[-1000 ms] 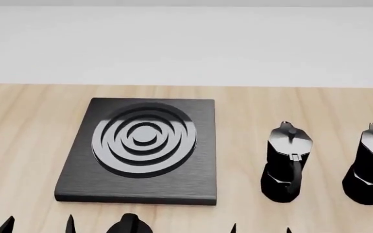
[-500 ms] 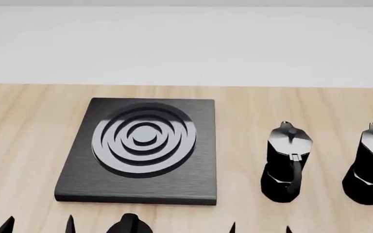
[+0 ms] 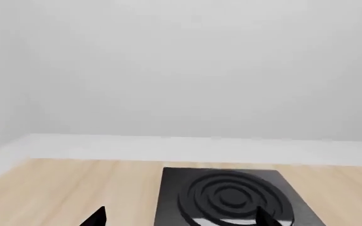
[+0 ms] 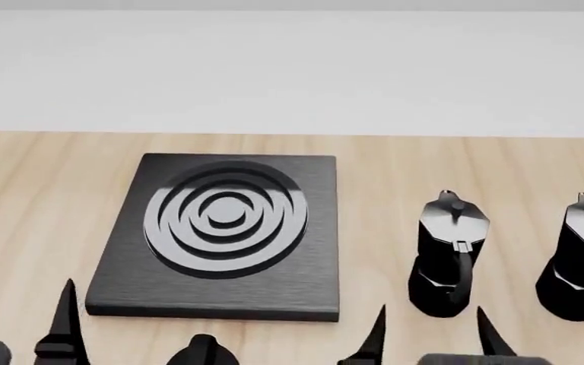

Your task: Put the right moka pot on the stove.

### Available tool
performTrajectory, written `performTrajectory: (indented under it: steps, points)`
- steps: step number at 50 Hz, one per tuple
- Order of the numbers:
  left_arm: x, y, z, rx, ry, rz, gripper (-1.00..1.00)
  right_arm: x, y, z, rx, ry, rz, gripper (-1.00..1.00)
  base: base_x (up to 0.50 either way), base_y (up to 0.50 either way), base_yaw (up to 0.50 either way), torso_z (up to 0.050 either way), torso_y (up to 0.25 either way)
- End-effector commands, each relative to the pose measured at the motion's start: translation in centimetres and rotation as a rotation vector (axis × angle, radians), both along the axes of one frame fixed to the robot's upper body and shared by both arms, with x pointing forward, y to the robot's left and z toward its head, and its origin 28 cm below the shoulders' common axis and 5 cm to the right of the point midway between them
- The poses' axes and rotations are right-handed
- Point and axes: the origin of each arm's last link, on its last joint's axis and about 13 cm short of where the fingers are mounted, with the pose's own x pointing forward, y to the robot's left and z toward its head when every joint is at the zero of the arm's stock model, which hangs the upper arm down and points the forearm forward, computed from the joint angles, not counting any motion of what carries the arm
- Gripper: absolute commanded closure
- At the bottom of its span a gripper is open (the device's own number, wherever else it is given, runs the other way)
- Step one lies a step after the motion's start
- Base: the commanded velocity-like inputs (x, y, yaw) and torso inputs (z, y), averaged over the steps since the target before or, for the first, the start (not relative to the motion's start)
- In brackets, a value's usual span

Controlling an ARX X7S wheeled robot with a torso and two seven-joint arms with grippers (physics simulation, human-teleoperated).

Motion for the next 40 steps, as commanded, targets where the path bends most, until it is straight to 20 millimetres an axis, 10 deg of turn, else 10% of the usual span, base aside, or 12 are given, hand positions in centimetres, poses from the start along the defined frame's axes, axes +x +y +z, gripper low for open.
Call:
performTrajectory:
  steps: [1,12,40]
  points:
    - [-2.1,0.2,6.1,0.056,-0.095,-0.039,-1.0,-1.3,-0.3,4.2,-0.056,-0.046,0.019,-1.0,0.0,0.0,0.0,0.0,0.0]
    - [-4.0,0.1,10.7,0.065,-0.17,-0.068,-1.0,-2.0,-0.1,6.7,-0.095,-0.106,0.029,-1.0,0.0,0.0,0.0,0.0,0.0]
    - [-4.3,-0.3,11.2,0.08,-0.184,-0.079,-1.0,-2.3,-0.1,7.3,-0.066,-0.114,0.037,-1.0,0.0,0.0,0.0,0.0,0.0]
